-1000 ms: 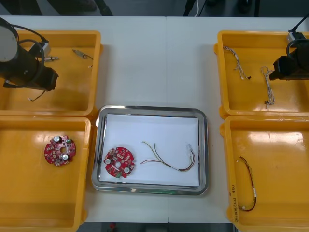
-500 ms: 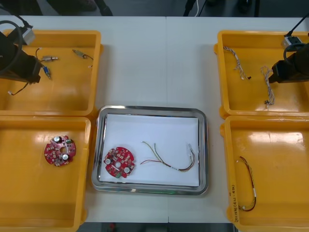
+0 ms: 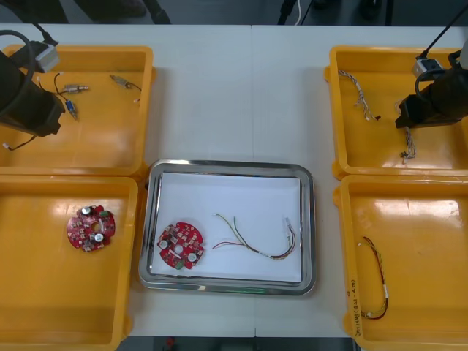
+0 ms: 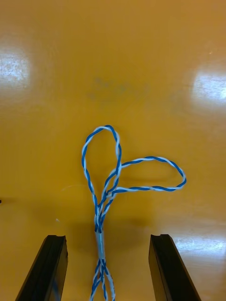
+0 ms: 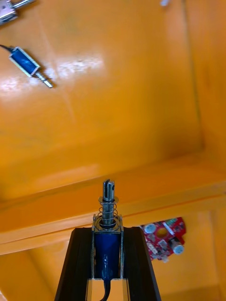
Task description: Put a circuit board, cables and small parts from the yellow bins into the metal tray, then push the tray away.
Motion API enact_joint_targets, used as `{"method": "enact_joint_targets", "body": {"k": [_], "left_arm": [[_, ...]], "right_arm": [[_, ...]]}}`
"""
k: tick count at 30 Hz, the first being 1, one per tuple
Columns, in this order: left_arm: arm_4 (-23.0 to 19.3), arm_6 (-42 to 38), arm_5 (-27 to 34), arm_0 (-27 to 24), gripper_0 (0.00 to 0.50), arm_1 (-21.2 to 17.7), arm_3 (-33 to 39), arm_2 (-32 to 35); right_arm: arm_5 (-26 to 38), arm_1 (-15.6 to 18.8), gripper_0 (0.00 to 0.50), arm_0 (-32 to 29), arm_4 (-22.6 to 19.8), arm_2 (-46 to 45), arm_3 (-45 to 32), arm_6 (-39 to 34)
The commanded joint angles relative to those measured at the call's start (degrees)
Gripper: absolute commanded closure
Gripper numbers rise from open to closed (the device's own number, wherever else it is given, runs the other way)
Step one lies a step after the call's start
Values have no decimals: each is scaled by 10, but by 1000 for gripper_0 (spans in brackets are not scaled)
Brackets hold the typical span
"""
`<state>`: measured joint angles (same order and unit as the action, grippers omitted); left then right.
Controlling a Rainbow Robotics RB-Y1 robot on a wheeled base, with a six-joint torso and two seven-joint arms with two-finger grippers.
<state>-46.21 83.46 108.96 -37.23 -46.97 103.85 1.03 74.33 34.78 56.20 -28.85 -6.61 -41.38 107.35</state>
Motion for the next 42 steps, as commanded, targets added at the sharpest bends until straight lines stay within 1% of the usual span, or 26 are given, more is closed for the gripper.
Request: {"method": "enact_joint_targets", "body": {"k": [1, 5, 8, 11, 16, 23, 26, 30, 32, 33, 34, 39, 40, 41, 42], "left_arm": [[3, -135, 10, 3, 500, 38, 70, 13], [1, -171, 10, 3, 500, 56, 108, -6], [9, -195, 10, 3, 500, 70, 130, -26], [23, -218, 10, 3, 500, 86, 152, -52], [61, -247, 10, 1, 500, 108, 176, -105], [81, -301, 10, -21, 500, 131, 178, -180], [88, -325, 10, -26, 500, 143, 177, -202], [96, -345, 10, -26, 500, 144, 177, -234], [106, -350, 3, -27, 500, 144, 174, -257], [106, -350, 3, -27, 500, 144, 174, -257], [112, -354, -5, -26, 500, 144, 167, -272], [122, -363, -44, -26, 500, 145, 140, -306], [130, -364, -54, -26, 500, 145, 134, -318], [130, -364, -54, -26, 500, 145, 134, -318], [142, -368, -73, -26, 500, 145, 123, -335]], "right_arm": [[-10, -10, 0, 21, 12, -1, -7, 1], [-16, -12, 0, 15, 13, -1, -7, 3], [-17, -12, 0, 12, 13, -2, -7, 3], [-25, -12, 0, 8, 13, -1, -7, 4], [-34, -12, 0, -3, 4, -1, -7, 4], [-33, -14, 0, -10, 6, -1, -7, 4], [-34, -14, 0, -14, 6, -1, -7, 5], [-37, -15, 0, -19, 6, -1, -7, 6], [-41, -16, 0, -23, 5, -1, -7, 6], [-41, -16, 0, -23, 5, -1, -7, 6], [-45, -16, 0, -26, 5, -1, -7, 7], [-45, -16, 0, -28, 4, -1, -7, 8], [-45, -16, 0, -28, 3, -1, -7, 7], [-45, -16, 0, -28, 3, -1, -7, 7], [-45, -16, 0, -28, 3, -1, -7, 8]]}}
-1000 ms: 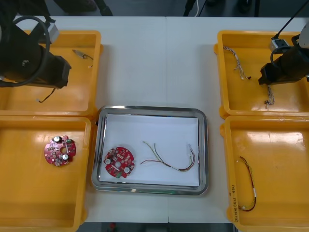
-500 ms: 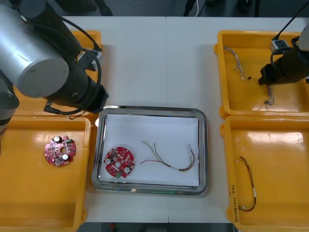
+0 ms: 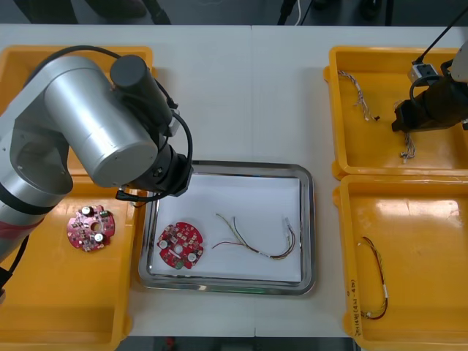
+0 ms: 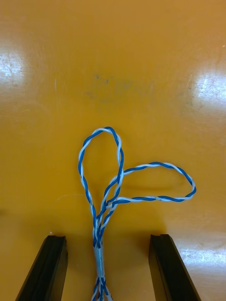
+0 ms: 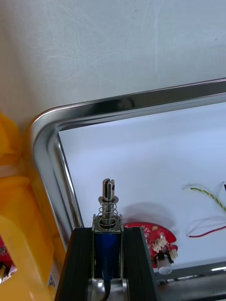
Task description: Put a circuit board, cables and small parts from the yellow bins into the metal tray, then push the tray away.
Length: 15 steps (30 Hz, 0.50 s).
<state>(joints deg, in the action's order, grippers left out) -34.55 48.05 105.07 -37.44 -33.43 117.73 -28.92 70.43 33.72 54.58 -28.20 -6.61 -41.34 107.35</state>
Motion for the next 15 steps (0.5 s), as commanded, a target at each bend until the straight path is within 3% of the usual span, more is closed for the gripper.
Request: {"method": "enact_joint_targets", "body": {"k": [1, 4, 7, 8, 9, 15], "left_arm": [[28, -15, -44, -24, 500, 10, -23, -45], [31, -16, -63, -23, 500, 10, -38, -58], [34, -18, -80, -23, 500, 10, -54, -72], [38, -19, -88, -23, 500, 10, -60, -79], [41, -19, -94, -22, 500, 10, -65, -84], [53, -22, -123, -17, 500, 7, -85, -103]], "right_arm": [[-6, -6, 0, -11, -4, -1, -8, 7], [-6, -6, 104, -11, -6, -1, -8, 5], [-6, -7, 315, -11, -6, -1, -8, 3], [-6, -6, 459, -11, -6, -1, -8, 2], [-6, -6, 500, -11, -6, -1, -8, 2], [-6, -5, 500, -8, -5, -6, -8, 7]]}}
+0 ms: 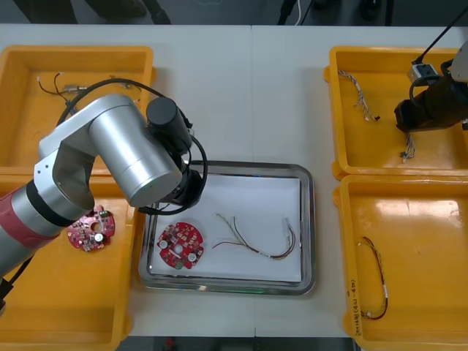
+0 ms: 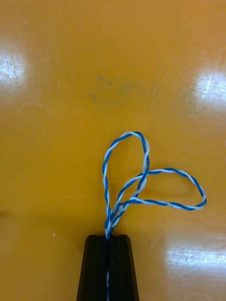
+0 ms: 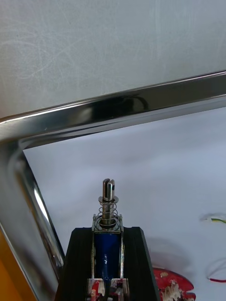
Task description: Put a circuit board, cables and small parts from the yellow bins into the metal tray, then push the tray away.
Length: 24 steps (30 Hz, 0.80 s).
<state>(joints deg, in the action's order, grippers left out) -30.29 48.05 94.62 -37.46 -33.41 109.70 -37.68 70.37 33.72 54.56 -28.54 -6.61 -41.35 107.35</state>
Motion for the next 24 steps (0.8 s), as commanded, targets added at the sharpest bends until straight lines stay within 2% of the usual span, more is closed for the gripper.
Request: {"method": "enact_joint_targets", "body": {"k": [1, 7, 10, 11, 13, 14, 16, 19, 24], "left_arm": [[10, -22, -21, -16, 500, 6, -4, -15], [12, -19, -44, -2, 500, -3, -6, -15], [12, -17, -50, 2, 493, -6, -8, -15], [15, -17, -50, 2, 445, -7, -9, -15], [16, -17, -50, 2, 287, -7, -9, -15], [16, -17, -50, 2, 248, -6, -9, -15], [16, -17, -50, 2, 97, -6, -8, -15], [16, -17, -50, 2, 60, -7, -9, -15], [16, -18, -50, 2, 27, -10, -8, -15]], "right_arm": [[-5, -5, 500, -8, -1, -7, -10, 8], [6, -1, 500, -8, 9, -8, -47, 15], [46, 4, 500, -8, 16, -14, -80, 14], [65, 5, 500, -8, 18, -20, -94, 13], [103, 8, 500, -8, 23, -32, -121, 13], [114, 8, 500, -8, 24, -37, -127, 13], [151, 10, 500, -8, 28, -51, -154, 13], [196, 13, 500, -8, 33, -66, -194, 12], [277, 17, 500, -8, 43, -75, -267, 11]]}}
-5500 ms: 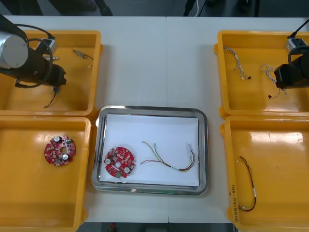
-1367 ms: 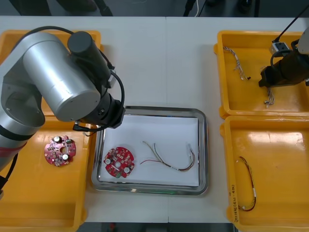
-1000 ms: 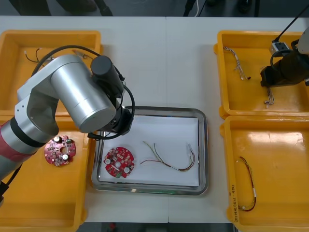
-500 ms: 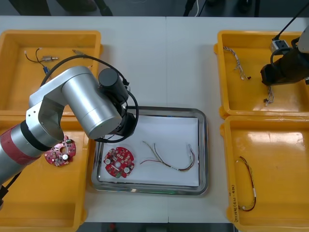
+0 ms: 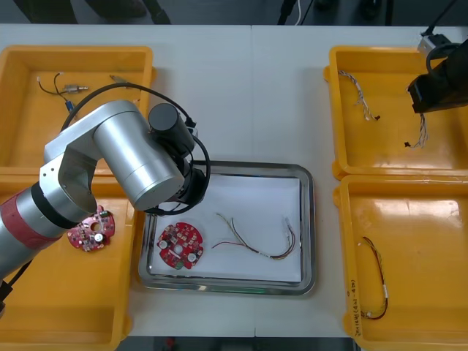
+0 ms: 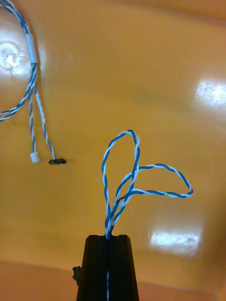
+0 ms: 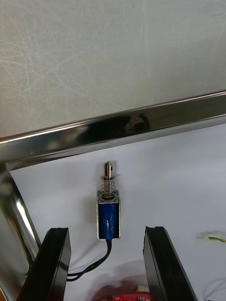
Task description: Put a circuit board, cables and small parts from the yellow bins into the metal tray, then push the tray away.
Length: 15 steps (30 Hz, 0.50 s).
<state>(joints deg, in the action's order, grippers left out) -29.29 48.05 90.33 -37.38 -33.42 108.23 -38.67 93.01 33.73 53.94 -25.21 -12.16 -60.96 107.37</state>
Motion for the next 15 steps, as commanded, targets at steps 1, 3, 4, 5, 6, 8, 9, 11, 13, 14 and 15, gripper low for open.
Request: {"method": "enact_joint_targets", "body": {"k": [1, 3, 4, 5, 6, 8, 9, 11, 13, 14, 15], "left_arm": [[5, -18, -7, 1, 16, -11, 7, -5], [5, -19, -7, 1, 0, -13, 8, -4], [5, -19, -8, 0, 0, -13, 8, -2], [5, -19, -7, 1, 0, -14, 8, 2], [5, -19, -7, 1, 0, -14, 8, 4], [2, -21, -6, 1, 0, -16, 14, 15], [0, -21, -5, 1, 0, -16, 16, 18], [-16, -21, 2, 0, 0, -17, 25, 39], [-27, -20, 13, -1, 0, -19, 36, 55], [-29, -21, 20, -1, 0, -19, 40, 59], [-31, -21, 32, -1, 0, -19, 49, 69]], "right_arm": [[72, 18, 500, -2, 10, -21, -90, 10], [103, 20, 500, -2, 10, -21, -117, 9], [124, 22, 500, -2, 10, -21, -137, 7], [144, 22, 500, -2, 10, -21, -155, 7], [154, 23, 500, -2, 9, -20, -164, 7], [170, 24, 500, -2, 3, -20, -199, 6], [170, 24, 500, -2, 3, -21, -208, 6], [170, 23, 500, -2, -3, -18, -243, 7], [170, 23, 500, -2, -11, -13, -268, 7], [170, 23, 500, -2, -16, -10, -275, 6], [170, 23, 500, -4, -28, -7, -290, 6]]}}
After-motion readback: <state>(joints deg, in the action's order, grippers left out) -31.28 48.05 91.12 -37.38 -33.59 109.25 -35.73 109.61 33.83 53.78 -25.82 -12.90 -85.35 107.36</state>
